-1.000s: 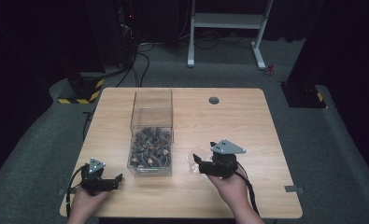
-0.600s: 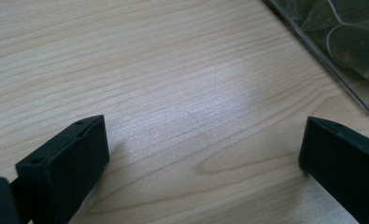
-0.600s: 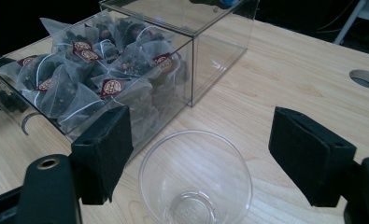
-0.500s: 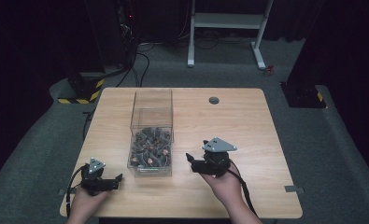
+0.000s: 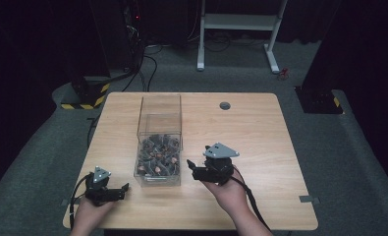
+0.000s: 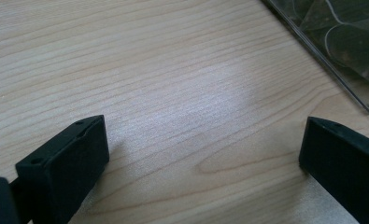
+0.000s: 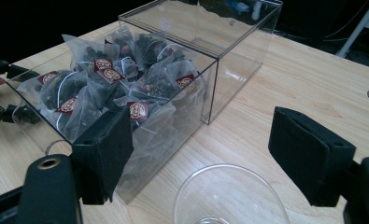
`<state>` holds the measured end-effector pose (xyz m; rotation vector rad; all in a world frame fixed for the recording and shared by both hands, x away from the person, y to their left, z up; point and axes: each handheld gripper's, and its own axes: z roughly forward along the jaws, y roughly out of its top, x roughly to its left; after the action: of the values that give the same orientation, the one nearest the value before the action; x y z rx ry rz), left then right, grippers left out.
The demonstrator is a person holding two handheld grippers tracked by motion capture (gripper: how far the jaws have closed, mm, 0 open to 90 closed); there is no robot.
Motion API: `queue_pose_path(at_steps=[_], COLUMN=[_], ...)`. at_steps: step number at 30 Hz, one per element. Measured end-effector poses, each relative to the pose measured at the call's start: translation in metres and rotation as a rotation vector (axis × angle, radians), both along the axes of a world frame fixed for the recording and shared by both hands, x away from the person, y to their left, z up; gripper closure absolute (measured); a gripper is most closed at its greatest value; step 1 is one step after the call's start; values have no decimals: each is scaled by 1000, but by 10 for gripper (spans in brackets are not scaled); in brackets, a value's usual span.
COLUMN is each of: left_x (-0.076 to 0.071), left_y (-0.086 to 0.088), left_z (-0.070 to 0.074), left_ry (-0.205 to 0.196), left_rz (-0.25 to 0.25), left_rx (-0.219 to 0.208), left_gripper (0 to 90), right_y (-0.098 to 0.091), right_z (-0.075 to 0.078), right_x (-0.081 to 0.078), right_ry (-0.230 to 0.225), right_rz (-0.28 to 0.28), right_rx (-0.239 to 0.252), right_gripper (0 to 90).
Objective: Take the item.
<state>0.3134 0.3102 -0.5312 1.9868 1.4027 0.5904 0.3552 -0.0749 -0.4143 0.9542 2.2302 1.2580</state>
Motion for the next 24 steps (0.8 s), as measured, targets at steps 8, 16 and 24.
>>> queue_pose_path(at_steps=[8, 16, 24], left_x=[0, 0, 0], left_y=[0, 0, 0], left_z=[0, 0, 0], left_ry=[2, 0, 0], left_rz=[-1, -1, -1], left_rx=[1, 0, 0], left_gripper=[19, 19, 19], right_y=[11, 21, 30], right_z=[0, -1, 0], right_x=[-1, -1, -3], right_ry=[4, 3, -1], right_rz=[26, 43, 66], right_rx=[9, 9, 12], right_gripper=[227, 235, 246])
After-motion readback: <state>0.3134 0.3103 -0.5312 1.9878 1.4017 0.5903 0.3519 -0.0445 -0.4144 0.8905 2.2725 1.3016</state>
